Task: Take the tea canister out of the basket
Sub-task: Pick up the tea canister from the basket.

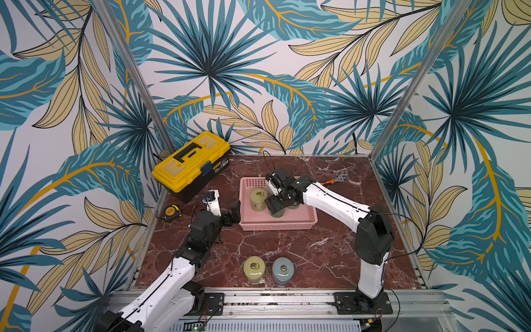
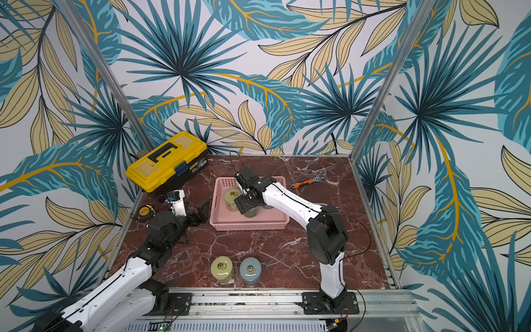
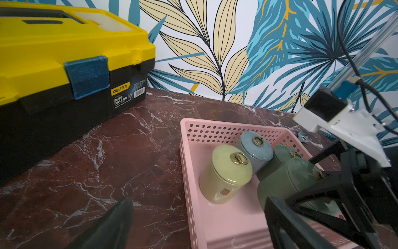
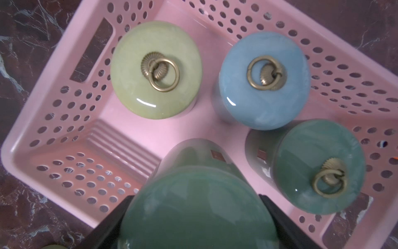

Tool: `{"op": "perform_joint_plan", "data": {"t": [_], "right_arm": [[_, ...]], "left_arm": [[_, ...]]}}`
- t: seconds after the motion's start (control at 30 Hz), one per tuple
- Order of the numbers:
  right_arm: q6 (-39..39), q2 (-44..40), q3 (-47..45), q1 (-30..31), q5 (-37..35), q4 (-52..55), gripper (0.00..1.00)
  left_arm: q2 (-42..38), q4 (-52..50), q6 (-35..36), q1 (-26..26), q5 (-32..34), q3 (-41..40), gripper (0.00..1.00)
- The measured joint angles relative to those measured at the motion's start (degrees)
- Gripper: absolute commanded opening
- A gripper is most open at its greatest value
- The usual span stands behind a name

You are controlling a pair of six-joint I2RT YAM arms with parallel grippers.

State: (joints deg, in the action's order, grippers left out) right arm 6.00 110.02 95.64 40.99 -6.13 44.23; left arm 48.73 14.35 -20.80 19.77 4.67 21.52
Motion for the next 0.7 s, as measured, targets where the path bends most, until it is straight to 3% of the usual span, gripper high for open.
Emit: {"op": "perform_joint_plan", "data": {"t": [0.7], "right_arm": [[0.2,-6.0,0.9,2.5,-2.7,5.0,0.49]], "left_arm": [[0.0,0.0,0.0,0.0,-0.6,0.0,1.0]]}}
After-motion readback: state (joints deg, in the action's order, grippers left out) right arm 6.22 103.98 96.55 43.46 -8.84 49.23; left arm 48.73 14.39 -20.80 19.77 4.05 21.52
